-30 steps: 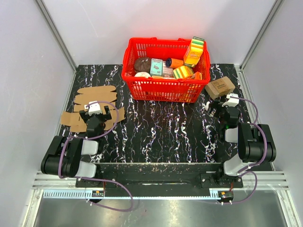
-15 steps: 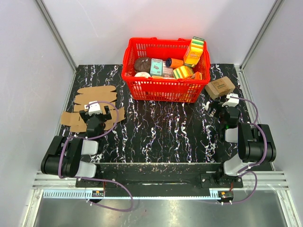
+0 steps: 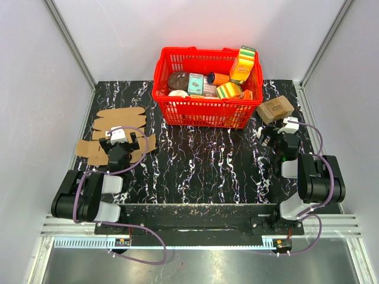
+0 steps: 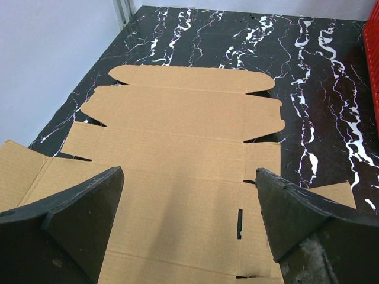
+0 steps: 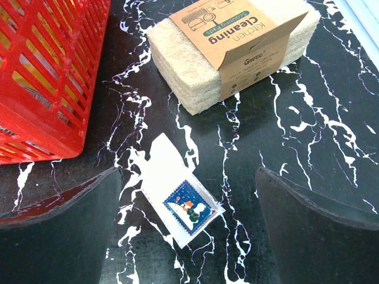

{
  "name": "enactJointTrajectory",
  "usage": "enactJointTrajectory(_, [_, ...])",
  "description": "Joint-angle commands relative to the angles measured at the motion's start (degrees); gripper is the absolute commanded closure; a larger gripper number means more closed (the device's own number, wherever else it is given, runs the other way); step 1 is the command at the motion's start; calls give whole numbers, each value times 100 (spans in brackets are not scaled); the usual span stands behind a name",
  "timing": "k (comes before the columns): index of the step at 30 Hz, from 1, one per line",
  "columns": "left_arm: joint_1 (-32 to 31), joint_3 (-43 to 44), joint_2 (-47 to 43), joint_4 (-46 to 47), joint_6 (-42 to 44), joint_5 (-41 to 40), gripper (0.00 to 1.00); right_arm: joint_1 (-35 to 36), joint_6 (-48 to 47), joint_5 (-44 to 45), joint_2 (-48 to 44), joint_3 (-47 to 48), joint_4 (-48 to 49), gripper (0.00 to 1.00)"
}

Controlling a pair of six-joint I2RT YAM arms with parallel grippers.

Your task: Fold the paper box

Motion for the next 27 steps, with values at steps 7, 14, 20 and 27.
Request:
enactJointTrajectory(7, [37, 152, -32, 229, -82, 100, 1, 5, -72, -90, -81, 113, 179, 1])
enactJointTrajectory(14, [37, 160, -32, 229, -82, 100, 1, -4, -72, -90, -90, 105, 178, 0])
enactJointTrajectory(20, [37, 160, -23, 220, -82, 100, 1, -4, -71, -81, -90, 105, 170, 1])
enactJointTrajectory(27, [37, 169, -23, 211, -82, -5, 1, 5, -63, -90, -81, 113, 170, 1])
